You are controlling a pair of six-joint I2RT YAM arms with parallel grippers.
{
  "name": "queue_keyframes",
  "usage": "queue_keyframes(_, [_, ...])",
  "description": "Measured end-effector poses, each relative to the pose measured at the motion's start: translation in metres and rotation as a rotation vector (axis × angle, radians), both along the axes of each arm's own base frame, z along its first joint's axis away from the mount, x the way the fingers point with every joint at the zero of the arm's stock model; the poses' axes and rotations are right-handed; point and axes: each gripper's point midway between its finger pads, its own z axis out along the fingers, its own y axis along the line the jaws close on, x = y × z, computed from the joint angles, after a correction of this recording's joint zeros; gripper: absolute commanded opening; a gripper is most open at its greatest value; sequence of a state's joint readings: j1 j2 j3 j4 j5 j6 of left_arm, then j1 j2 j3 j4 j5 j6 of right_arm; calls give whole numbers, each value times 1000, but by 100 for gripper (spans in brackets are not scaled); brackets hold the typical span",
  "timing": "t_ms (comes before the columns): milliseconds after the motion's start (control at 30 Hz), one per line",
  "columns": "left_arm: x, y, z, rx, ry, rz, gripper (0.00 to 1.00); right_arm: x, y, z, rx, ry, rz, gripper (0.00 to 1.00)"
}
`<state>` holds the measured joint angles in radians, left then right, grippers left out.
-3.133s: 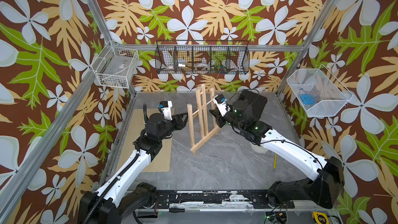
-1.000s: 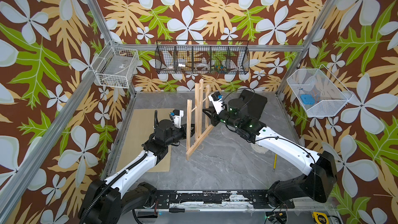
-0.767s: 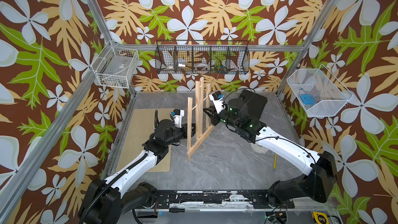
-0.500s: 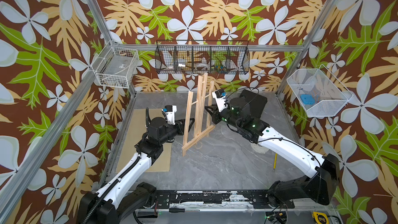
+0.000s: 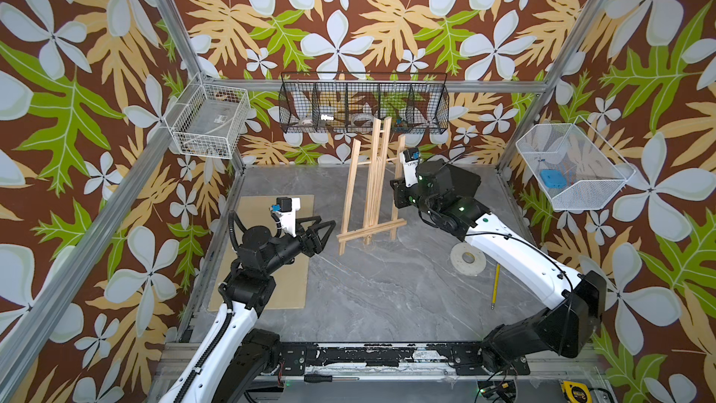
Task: Disassemble the easel
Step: Fold up the easel.
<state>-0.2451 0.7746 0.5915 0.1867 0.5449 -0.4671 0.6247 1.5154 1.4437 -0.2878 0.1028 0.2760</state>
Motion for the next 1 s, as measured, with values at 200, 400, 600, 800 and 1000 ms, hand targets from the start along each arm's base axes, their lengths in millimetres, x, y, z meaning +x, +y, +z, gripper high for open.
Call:
queue_keyframes(200, [-1,-38,-3,18,-3,-134,61,3,15,-8,-49,59,72,0])
queue_keyframes(400, [15,-45,-7,-2,12,-130,47,-7,24,-24,-61,124,140,0])
queue_keyframes(600, [20,-49,-6,-22,22,-144,24,-11,30,-26,-48,144,176,0])
queue_keyframes(800, [18,-50,-2,-24,7,-154,0,-12,31,-27,-38,155,180,15])
queue_keyframes(1000, [22,-41,4,-47,5,-85,0,-14,37,-16,31,152,185,49])
